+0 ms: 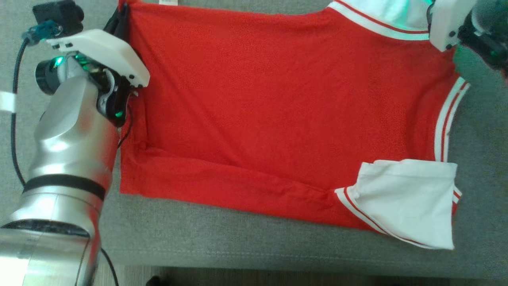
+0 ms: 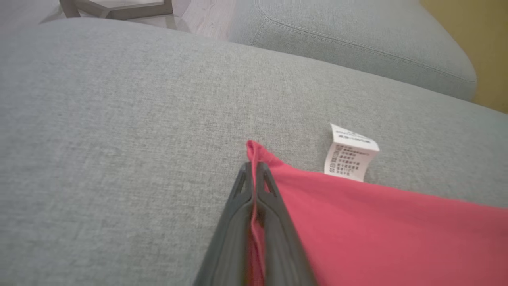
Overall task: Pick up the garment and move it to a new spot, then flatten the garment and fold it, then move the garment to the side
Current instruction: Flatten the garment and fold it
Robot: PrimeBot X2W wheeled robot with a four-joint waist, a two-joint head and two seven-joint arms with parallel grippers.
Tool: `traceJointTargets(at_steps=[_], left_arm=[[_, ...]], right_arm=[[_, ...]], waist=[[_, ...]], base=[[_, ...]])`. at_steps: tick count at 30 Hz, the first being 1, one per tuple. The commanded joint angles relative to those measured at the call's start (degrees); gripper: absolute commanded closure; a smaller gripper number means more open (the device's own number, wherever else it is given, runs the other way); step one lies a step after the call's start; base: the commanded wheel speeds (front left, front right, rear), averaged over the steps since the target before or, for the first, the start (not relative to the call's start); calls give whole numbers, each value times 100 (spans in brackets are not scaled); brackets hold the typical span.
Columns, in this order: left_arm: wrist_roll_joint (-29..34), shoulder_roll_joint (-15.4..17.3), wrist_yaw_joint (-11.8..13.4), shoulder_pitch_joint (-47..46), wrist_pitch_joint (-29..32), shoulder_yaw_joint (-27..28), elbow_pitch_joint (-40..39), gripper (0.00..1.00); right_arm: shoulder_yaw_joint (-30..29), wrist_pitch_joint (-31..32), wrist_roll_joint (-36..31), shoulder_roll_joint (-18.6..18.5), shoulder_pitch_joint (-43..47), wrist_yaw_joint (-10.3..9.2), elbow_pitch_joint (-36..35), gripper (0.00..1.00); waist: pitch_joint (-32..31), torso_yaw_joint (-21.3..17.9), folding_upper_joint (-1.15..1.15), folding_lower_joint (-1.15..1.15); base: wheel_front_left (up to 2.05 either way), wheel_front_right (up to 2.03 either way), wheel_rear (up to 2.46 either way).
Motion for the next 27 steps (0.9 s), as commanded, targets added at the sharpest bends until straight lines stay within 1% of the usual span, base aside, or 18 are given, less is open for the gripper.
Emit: traceJointTargets(at_steps=[1, 9, 14, 17, 20, 24, 25, 27], left_arm=[[-29, 305, -2, -31, -88, 82, -97, 100], [-25, 467, -4, 215, -273, 49, -244, 100], [-75, 550, 28, 612, -350, 75, -485, 100], [-112, 611, 85, 973, -396, 112, -715, 100], [-182, 673, 169, 1405, -437, 197, -1026, 100], [-324, 731, 284, 2081, -463, 338, -1510, 100], [-324, 731, 284, 2081, -463, 338, -1510, 100], [-383, 776, 363, 2420, -463, 400, -1757, 100]], right_arm=[[-36, -177, 29, -121, 25, 37, -164, 100], [106, -947, -4, -280, 192, 37, -408, 100], [92, -1240, -33, -333, 629, 37, -691, 100], [5, -1347, -87, -369, 1110, 37, -995, 100], [-222, -1436, -129, -374, 1766, 37, -1342, 100], [-652, -1522, -209, -227, 2833, 37, -1746, 100], [-652, -1522, -209, -227, 2833, 37, -1746, 100], [-947, -1554, -250, -81, 3397, 37, -1890, 100]], waist=[[-95, -35, 0, 0], [-507, -131, 0, 0], [-789, -200, 0, 0], [-936, -266, 0, 0], [-1059, -336, 0, 0], [-1190, -427, 0, 0], [-1190, -427, 0, 0], [-1254, -451, 0, 0]], base=[[0, 0, 0], [0, 0, 0], [0, 0, 0], [0, 0, 0], [0, 0, 0], [0, 0, 0], [0, 0, 0], [0, 0, 0]])
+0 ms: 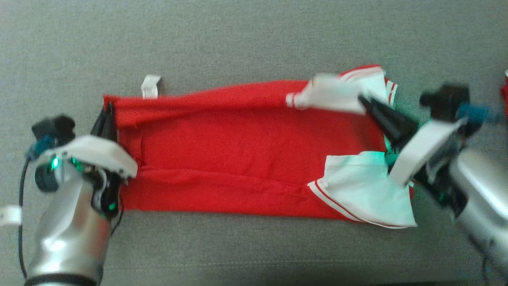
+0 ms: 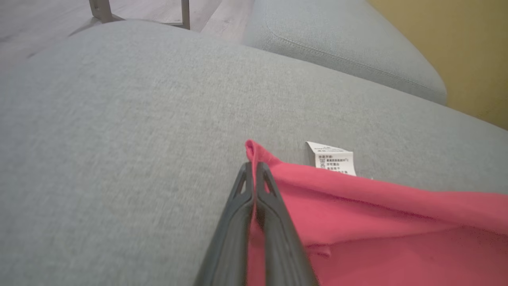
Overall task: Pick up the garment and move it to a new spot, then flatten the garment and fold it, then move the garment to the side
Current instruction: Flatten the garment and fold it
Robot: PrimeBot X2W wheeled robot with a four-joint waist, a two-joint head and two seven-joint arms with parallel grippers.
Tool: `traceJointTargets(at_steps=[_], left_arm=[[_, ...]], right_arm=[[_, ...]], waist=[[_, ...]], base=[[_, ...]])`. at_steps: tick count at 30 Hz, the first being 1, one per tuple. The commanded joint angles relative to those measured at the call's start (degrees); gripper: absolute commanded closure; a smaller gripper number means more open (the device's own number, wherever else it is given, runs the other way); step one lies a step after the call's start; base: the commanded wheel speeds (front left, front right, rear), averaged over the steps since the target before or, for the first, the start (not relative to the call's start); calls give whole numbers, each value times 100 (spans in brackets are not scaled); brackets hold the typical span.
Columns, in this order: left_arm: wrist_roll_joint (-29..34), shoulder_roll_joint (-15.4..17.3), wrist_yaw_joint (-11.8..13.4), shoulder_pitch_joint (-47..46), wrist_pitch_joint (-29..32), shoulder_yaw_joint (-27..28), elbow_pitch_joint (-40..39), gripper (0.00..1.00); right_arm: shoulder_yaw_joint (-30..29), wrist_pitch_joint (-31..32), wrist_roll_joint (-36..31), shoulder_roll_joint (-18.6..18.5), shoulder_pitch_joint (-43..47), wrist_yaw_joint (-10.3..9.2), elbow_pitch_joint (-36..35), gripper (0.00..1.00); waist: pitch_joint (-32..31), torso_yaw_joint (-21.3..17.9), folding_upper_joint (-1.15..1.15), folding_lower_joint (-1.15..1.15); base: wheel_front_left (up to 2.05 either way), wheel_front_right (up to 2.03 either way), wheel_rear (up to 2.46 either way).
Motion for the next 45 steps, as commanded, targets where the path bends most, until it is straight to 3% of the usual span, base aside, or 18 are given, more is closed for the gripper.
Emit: traceJointTargets(at_steps=[1, 12, 17, 18, 19, 20, 21, 28, 36, 45], left_arm=[[-56, 311, 59, 86, -51, 221, -286, 100], [-92, 592, 456, 1133, 193, 291, -1654, 100], [-159, 621, 632, 1522, 414, 303, -2036, 100], [-180, 612, 658, 1596, 465, 298, -2074, 80], [-201, 602, 675, 1660, 492, 297, -2106, 43], [-229, 582, 693, 1719, 503, 303, -2125, 0], [-240, 566, 715, 1779, 503, 302, -2136, 0], [98, 568, 1178, 2223, 104, 308, -2466, 0], [916, 554, 1859, 2744, -106, 244, -3796, 0], [1379, 554, 2027, 3130, -119, -21, -4753, 0]], right_arm=[[-209, -64, -57, 69, 382, 37, -230, 100], [-1816, 295, -767, 1006, 2489, 37, -988, 100], [-2229, 671, -1057, 1358, 3113, 37, -1430, 100], [-2271, 735, -1094, 1424, 3208, 37, -1500, 100], [-2317, 788, -1143, 1481, 3291, 37, -1554, 66], [-2359, 822, -1182, 1543, 3365, 37, -1603, 25], [-2401, 825, -1221, 1607, 3422, 37, -1656, 0], [-2714, 372, -1717, 1886, 3664, 37, -2159, 0], [-3748, -345, -2574, 2278, 3769, 37, -2559, 0], [-4311, -311, -3019, 2504, 3911, 37, -2626, 0]], waist=[[-66, -33, 0, 0], [-200, -91, 0, 0], [-241, -165, 0, 0], [-250, -180, 0, 0], [-257, -192, 0, 0], [-267, -201, 0, 0], [-284, -217, 0, 0], [-381, -284, 0, 0], [-563, -291, 0, 0], [-808, -303, 0, 0]], base=[[0, 0, 0], [0, 0, 0], [0, 0, 0], [0, 0, 0], [0, 0, 0], [0, 0, 0], [0, 0, 0], [0, 0, 0], [0, 0, 0], [0, 0, 0]])
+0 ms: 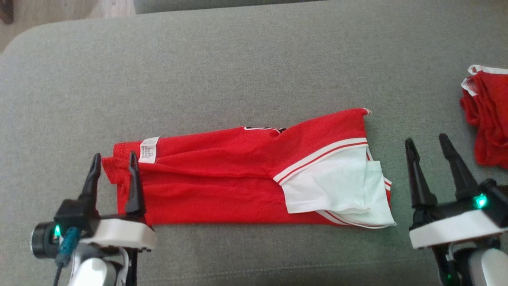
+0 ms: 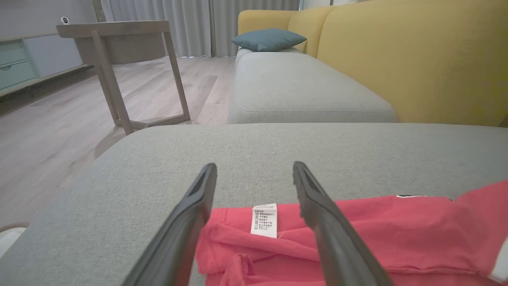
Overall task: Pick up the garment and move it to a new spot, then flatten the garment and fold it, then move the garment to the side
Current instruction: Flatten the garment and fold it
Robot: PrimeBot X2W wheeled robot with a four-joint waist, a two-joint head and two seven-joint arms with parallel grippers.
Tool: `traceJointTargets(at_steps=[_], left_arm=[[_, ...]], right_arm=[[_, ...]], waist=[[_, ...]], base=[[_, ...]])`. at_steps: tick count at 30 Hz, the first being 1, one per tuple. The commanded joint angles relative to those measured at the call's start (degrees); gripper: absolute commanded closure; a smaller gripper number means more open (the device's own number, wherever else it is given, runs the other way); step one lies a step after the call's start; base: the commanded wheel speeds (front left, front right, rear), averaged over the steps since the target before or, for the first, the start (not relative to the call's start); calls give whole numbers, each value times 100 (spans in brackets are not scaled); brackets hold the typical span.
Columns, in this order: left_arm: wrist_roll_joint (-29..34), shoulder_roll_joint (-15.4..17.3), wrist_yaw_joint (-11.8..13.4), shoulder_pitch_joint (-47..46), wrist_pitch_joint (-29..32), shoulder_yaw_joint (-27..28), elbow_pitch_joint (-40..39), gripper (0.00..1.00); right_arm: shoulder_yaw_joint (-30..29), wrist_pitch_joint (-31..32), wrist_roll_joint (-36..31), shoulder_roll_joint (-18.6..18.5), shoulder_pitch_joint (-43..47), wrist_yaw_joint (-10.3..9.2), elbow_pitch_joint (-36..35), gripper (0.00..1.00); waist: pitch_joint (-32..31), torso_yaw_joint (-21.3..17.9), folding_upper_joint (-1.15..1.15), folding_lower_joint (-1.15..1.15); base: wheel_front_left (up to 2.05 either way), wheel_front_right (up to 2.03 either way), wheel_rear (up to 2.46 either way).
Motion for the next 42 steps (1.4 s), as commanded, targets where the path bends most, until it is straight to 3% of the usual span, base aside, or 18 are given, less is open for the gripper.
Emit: traceJointTargets(at_steps=[1, 20, 30, 42], left_arm=[[46, 146, 35, -129, -61, 183, -206, 0], [149, 203, 142, -37, 125, -17, -509, 0], [248, 116, 84, -472, 81, -163, -517, 0], [279, -44, -32, -779, -33, -247, -283, 0]], right_arm=[[77, 1, -39, -21, -6, 37, -208, 0], [62, 251, -68, 20, 129, 37, -52, 0], [439, 599, 107, -261, -382, 37, 963, 0], [559, 1493, 159, -268, -856, 37, 1919, 0]], waist=[[-32, 2, 0, 0], [-100, -18, 0, 0], [397, 200, 0, 0], [678, 362, 0, 0]], base=[[0, 0, 0], [0, 0, 0], [0, 0, 0], [0, 0, 0]])
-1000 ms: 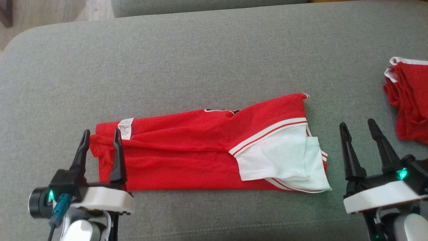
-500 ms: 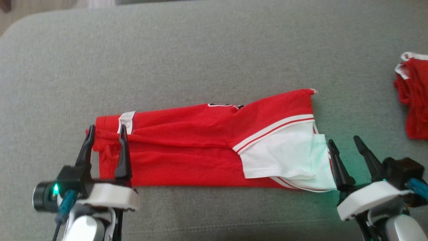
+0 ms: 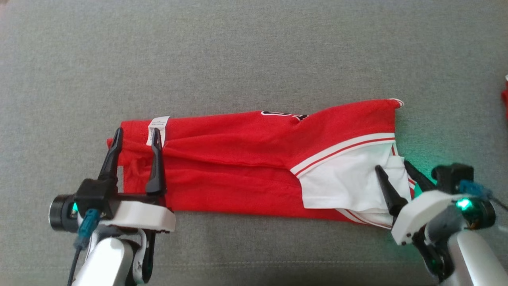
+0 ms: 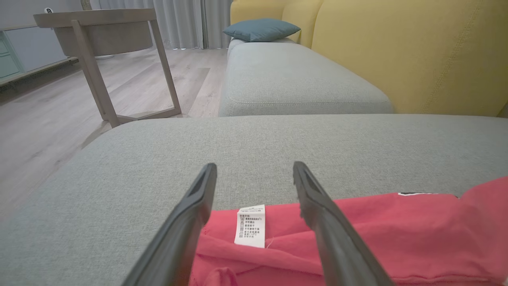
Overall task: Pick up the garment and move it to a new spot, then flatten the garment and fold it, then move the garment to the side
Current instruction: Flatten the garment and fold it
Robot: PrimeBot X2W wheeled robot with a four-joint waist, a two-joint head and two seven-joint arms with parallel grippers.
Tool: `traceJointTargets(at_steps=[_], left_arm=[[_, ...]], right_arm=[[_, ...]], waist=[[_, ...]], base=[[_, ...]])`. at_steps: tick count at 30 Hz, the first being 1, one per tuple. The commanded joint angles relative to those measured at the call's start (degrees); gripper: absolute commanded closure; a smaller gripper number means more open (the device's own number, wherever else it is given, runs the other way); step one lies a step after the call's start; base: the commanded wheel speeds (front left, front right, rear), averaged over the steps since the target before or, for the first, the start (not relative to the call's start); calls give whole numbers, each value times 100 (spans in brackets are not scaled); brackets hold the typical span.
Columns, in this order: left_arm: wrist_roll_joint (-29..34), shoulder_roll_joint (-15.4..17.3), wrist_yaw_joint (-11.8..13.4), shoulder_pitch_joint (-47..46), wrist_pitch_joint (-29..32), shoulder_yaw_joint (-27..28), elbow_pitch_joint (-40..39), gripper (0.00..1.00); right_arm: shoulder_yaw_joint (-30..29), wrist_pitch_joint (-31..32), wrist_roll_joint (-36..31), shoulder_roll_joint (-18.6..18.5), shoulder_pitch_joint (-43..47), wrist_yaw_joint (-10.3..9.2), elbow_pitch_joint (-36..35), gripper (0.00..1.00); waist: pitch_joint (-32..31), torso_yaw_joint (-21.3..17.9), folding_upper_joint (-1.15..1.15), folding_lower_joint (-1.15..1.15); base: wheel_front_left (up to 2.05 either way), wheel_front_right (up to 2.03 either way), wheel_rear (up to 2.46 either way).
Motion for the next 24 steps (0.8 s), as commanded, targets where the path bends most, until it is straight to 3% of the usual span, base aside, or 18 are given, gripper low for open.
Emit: traceJointTargets(at_steps=[1, 2, 4, 12, 24], left_arm=[[101, 50, -25, -251, -76, 224, -154, 0], [104, 44, -30, -264, -81, 227, -143, 0], [108, 34, -40, -287, -90, 240, -123, 0], [136, 15, -66, -306, -106, 291, -96, 0], [160, 14, -100, -214, -112, 343, -105, 0]], right_arm=[[168, 166, 58, -86, -94, 37, -28, 0], [241, 277, 131, -92, -98, 37, -14, 4], [383, 478, 279, -126, -106, 37, -22, 100], [413, 697, 737, -303, -107, 37, -308, 100], [-895, 783, 722, -1018, 254, 37, -728, 100]], waist=[[16, 11, 0, 0], [28, 18, 0, 0], [41, 24, 0, 0], [5, -14, 0, 0], [-140, -144, 0, 0]], base=[[0, 0, 0], [0, 0, 0], [0, 0, 0], [0, 0, 0], [0, 0, 0]])
